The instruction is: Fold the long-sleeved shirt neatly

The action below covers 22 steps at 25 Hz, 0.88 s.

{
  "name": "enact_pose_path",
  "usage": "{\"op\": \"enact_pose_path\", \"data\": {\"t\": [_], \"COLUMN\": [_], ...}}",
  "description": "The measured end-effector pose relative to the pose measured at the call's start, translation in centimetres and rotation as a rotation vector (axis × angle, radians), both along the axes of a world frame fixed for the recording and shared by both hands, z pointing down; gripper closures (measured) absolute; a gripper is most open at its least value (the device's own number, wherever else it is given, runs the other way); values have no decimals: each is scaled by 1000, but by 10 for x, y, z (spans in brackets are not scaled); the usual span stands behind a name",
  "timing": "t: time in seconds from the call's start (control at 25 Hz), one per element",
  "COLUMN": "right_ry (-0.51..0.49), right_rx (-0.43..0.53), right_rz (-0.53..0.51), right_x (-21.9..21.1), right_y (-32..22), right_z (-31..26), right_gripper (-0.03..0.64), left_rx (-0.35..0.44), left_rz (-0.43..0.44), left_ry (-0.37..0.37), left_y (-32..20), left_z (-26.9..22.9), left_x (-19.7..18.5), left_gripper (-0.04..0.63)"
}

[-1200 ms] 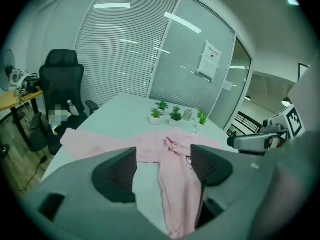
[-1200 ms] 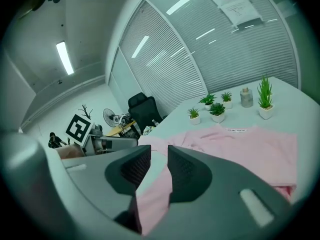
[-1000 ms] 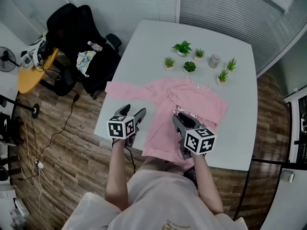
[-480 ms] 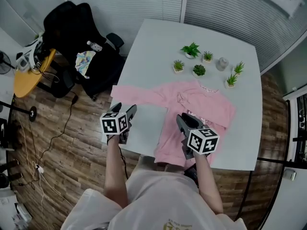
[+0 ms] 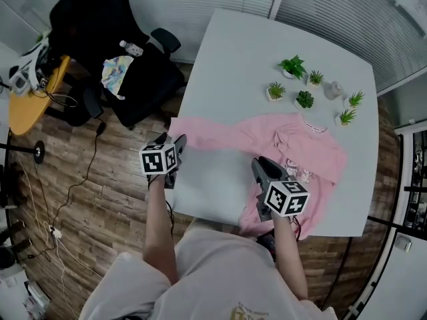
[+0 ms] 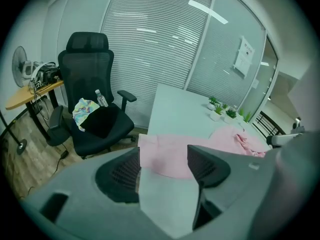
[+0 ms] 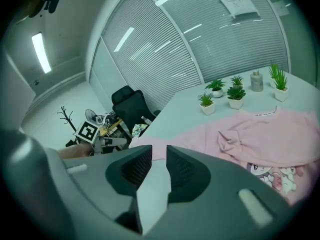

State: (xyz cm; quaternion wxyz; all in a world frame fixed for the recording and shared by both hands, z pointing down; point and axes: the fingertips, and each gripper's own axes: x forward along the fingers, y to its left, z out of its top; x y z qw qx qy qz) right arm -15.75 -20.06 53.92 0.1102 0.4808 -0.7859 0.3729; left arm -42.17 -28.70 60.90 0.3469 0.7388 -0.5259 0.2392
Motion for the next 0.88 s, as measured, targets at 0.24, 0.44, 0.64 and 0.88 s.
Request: {"op": "enact_pose_path", "data": {"t": [0.24,0.44,0.64,0.88], "right_ry": [11,38,49,54], "right_rx": [-7,-37,-61,-54], "right_rz": [-13,-32,-39,-5], "right_x": [-28,-45,-51,-42], "right_y": [-12,-17,-17,-19], "right_z": [6,15,23,18], "right_gripper": [531,531,531,539], "left_rx": [-15,-46,-49,-21], "left_rz": [89,58,80,86], "left_ry": [-41,-15,-33,-19], "left_y": [-39,-55,-60,-56], "left_z": [24,45,54,42], "left_x": [-11,-20,-19,-24], "left_gripper": [315,375,483,572]}}
